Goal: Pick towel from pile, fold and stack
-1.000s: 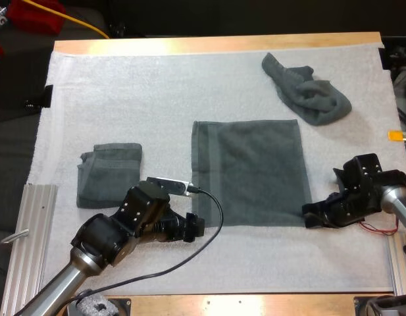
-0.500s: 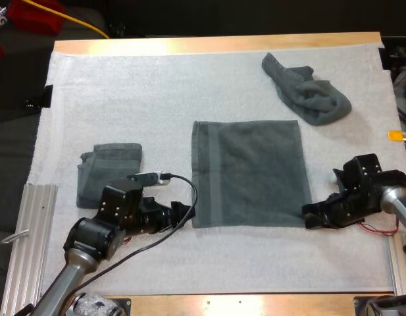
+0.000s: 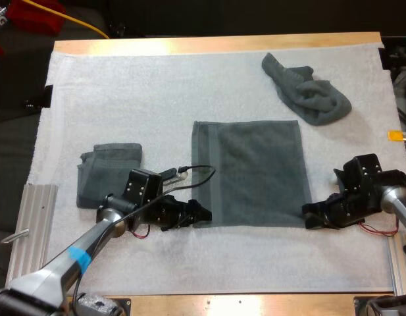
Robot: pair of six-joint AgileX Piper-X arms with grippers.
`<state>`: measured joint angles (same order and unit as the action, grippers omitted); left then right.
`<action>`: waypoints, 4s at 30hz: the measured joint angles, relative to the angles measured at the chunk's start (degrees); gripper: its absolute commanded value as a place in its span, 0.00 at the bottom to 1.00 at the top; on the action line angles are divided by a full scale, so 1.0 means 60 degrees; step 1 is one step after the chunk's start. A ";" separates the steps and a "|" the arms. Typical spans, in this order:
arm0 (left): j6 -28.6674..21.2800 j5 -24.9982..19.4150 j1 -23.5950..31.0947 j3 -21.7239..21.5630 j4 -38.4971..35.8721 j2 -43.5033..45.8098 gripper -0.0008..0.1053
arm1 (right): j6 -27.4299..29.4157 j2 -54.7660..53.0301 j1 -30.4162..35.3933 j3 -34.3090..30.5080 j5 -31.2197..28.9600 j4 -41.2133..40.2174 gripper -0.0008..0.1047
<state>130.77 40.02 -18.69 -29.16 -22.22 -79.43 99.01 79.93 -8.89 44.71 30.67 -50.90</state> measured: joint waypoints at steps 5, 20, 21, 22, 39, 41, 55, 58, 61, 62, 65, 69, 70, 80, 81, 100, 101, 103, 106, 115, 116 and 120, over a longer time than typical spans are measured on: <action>0.0032 0.0741 0.0022 -0.0083 0.0232 -0.0511 0.66 | 0.0000 0.0000 0.0000 0.0000 0.0000 0.0000 0.02; -0.0016 0.1273 0.0022 -0.0064 0.0207 -0.0530 0.01 | -0.0623 -0.0007 0.0000 0.0000 0.0583 -0.0104 0.02; -0.0129 0.1273 0.0022 -0.0064 0.0059 -0.0479 0.01 | -0.0681 -0.0018 0.0000 0.0000 0.0599 -0.0141 0.02; -0.0262 0.1235 0.0022 -0.0064 -0.0122 -0.0365 0.01 | -0.0712 -0.0042 0.0000 0.0000 0.0598 -0.0175 0.02; -0.1898 -0.0966 -0.1962 -0.0064 -0.3941 0.2155 0.01 | -0.1455 -0.2499 -0.1550 -0.0009 -0.0808 -0.2014 0.02; -0.1921 -0.1255 -0.2395 -0.0064 -0.4715 0.2914 0.01 | -0.1785 -0.3050 -0.2173 -0.0042 -0.1040 -0.2433 0.02; -0.1199 0.1975 0.0656 -0.0052 -0.2982 0.2139 0.01 | -0.5127 -0.2900 -0.2471 -0.0060 -0.0900 0.0877 0.02; -0.0988 0.2256 0.0982 -0.0052 -0.2426 0.1599 0.01 | -0.5342 -0.2504 -0.2471 -0.0060 -0.0879 0.1426 0.02; -0.0764 0.2486 0.1021 -0.0136 -0.1908 0.1170 0.01 | -0.5496 -0.2155 -0.2471 -0.0060 -0.0879 0.1955 0.02; -0.0677 0.2499 0.1021 -0.0214 -0.1766 0.1031 0.01 | -0.5560 -0.2066 -0.2461 -0.0060 -0.0879 0.2137 0.02; -0.0478 0.2549 0.1021 -0.0548 -0.1329 0.0680 0.01 | -0.5724 -0.1829 -0.2454 -0.0060 -0.1028 0.2737 0.02; -0.0203 0.2555 0.1021 -0.1413 -0.0942 0.0031 0.01 | -0.5802 -0.1584 -0.2454 -0.0060 -0.1553 0.3399 0.02; -0.0195 0.2555 0.1021 -0.1632 -0.0939 -0.0157 0.01 | -0.5802 -0.1535 -0.2454 -0.0060 -0.1706 0.3551 0.02; 0.0089 0.2497 0.1506 -0.3311 -0.0930 -0.1601 0.01 | -0.5802 -0.0719 -0.2454 -0.0060 -0.2815 0.5061 0.02; 0.0103 0.2448 0.1747 -0.3366 -0.0930 -0.1607 0.01 | -0.5814 -0.0704 -0.2437 -0.0060 -0.2949 0.5316 0.02; 0.0125 0.2424 0.2137 -0.3377 -0.0434 -0.2364 0.40 | -0.6020 -0.0704 -0.1801 -0.0060 -0.3311 0.6095 0.02; 0.0125 0.2424 0.2137 -0.3377 -0.0419 -0.2364 0.51 | -0.6020 -0.0704 -0.1801 -0.0060 -0.3311 0.6095 0.04; 0.0125 0.2424 0.2137 -0.3377 -0.0425 -0.2364 0.70 | -0.6020 -0.0704 -0.1801 -0.0060 -0.3311 0.6095 0.13; 0.0125 0.2619 0.2137 -0.3377 -0.0248 -0.2364 0.60 | -0.6054 -0.0704 -0.1801 -0.0060 -0.3307 0.6260 0.47; -0.0364 0.2987 0.2137 -0.3377 -0.0178 -0.1742 0.60 | -0.5843 -0.0752 -0.1801 -0.0060 -0.3051 0.7179 0.62; -0.0401 0.2987 0.2137 -0.3377 -0.0222 -0.1615 0.60 | -0.5800 -0.0790 -0.1801 -0.0060 -0.3051 0.7160 0.62; -0.0825 0.2987 0.2137 -0.3377 -0.0599 -0.0862 0.60 | -0.5439 -0.1161 -0.1801 -0.0060 -0.3064 0.6688 0.62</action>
<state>125.83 57.94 -5.88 -49.43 -25.81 -84.60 66.37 72.97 -19.70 44.35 12.28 -10.77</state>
